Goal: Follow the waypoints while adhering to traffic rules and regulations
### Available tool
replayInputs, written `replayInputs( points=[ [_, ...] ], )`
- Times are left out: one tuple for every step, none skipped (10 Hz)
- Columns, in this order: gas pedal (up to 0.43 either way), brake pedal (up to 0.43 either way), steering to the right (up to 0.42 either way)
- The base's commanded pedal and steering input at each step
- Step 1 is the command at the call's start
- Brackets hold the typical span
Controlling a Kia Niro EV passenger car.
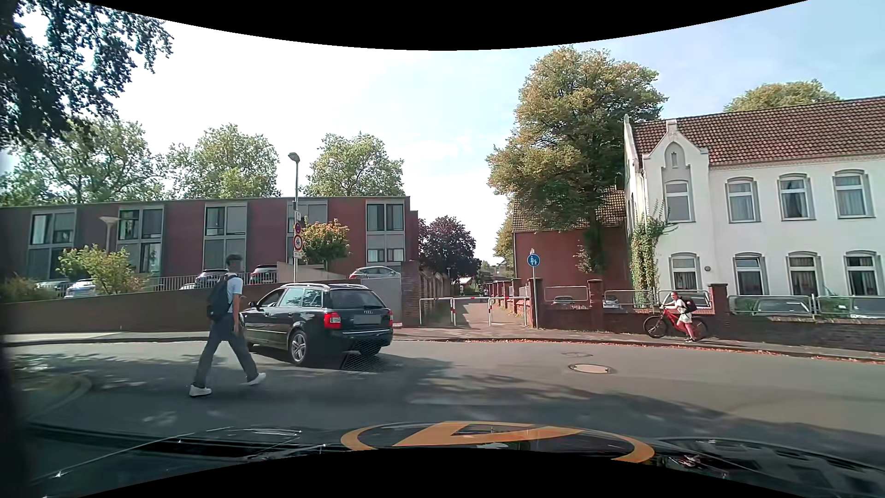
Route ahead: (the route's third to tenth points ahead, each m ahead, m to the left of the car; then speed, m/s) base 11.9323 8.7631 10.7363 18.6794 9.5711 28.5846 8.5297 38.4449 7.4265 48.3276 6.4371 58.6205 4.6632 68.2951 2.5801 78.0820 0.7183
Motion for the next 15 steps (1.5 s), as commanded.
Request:
replayInputs(
  points=[
    [0.0,0.012,0.138],
    [0.0,0.012,0.138],
    [0.0,0.012,0.139],
    [0.0,0.018,0.139],
    [0.0,0.018,0.138],
    [0.0,0.024,0.138],
    [0.0,0.037,0.139],
    [0.0,0.043,0.139],
    [0.0,0.055,0.138],
    [0.0,0.067,0.139],
    [0.0,0.073,0.139],
    [0.0,0.073,0.139],
    [0.0,0.079,0.139],
    [0.0,0.079,0.139],
    [0.0,0.079,0.138]
  ],
)
